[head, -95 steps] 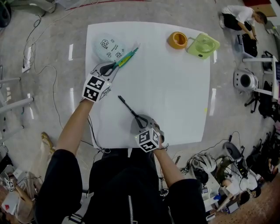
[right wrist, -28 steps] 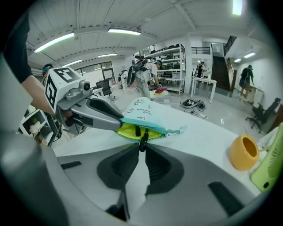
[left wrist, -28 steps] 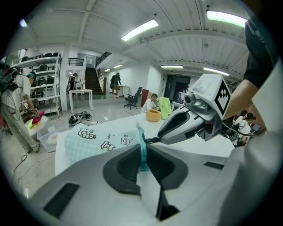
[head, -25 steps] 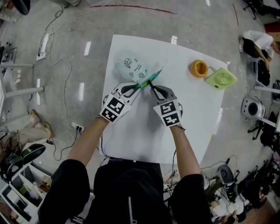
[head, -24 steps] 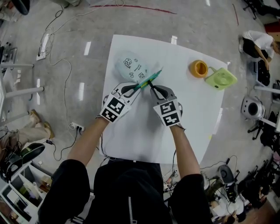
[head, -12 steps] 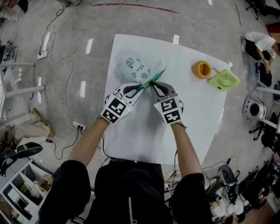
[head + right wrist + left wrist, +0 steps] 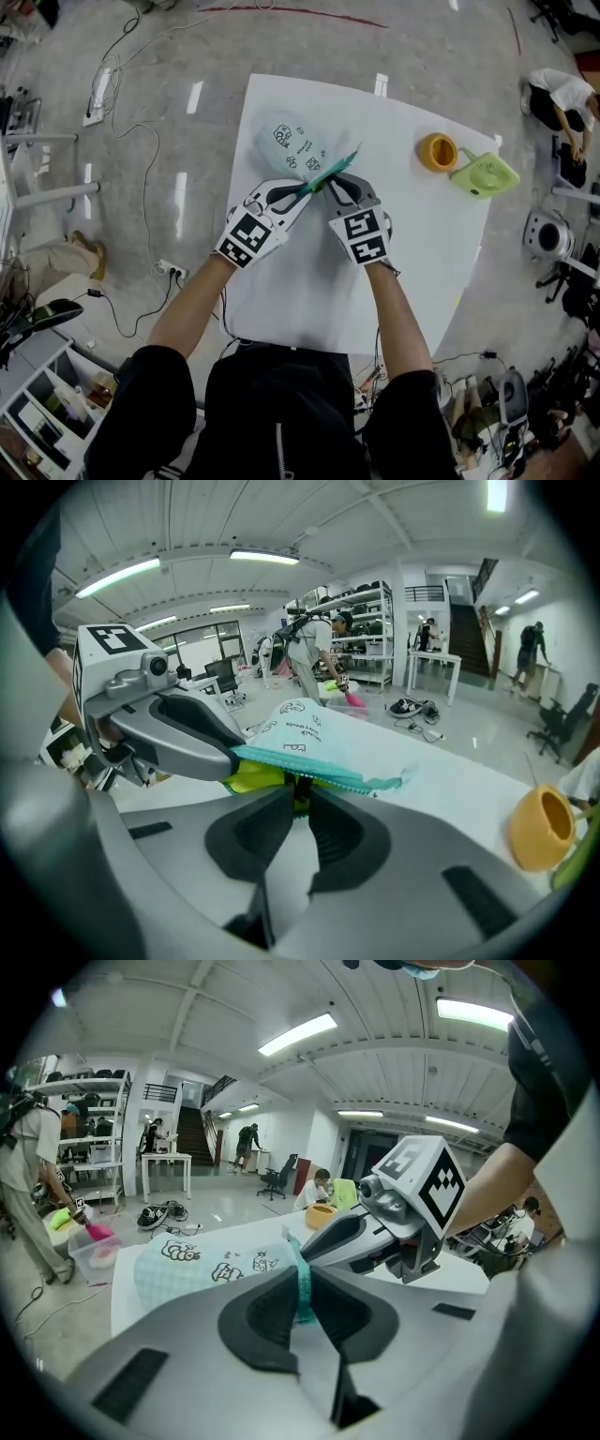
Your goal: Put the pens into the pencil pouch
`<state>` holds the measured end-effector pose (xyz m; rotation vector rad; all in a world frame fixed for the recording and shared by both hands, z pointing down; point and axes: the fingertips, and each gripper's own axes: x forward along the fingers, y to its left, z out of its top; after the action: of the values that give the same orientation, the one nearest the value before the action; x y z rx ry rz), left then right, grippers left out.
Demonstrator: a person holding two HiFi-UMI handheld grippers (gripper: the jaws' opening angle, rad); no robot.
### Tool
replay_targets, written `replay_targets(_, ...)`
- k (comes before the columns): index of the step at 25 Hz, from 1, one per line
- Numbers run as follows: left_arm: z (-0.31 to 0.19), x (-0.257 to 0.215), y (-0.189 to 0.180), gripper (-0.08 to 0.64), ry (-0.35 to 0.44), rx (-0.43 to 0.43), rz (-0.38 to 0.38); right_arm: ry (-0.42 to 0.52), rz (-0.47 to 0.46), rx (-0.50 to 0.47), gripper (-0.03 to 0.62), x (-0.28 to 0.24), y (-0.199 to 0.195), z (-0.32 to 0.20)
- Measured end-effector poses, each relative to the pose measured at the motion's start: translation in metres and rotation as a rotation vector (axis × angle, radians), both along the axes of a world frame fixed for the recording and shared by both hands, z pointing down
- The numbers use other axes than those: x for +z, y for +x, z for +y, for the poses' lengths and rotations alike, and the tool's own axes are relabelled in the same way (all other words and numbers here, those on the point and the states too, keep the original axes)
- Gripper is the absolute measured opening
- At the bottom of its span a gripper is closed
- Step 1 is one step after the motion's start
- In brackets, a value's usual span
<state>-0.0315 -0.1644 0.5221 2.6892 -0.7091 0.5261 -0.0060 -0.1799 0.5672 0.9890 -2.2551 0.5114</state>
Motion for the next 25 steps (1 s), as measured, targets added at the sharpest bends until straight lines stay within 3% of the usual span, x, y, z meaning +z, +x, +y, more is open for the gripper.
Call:
replay_targets(15,-0.003,-0.003,0.006,0.055,-0.030,0.018,0.042,0.030,-0.042,0.022,0.065,0.003,-0.009,-0.014)
replay_targets(25,-0.017,0.009,-0.004,0.055,-0.008,-0.048,-0.022,0.022,-0.036,0.050,0.125,0.004,0.008,-0.004)
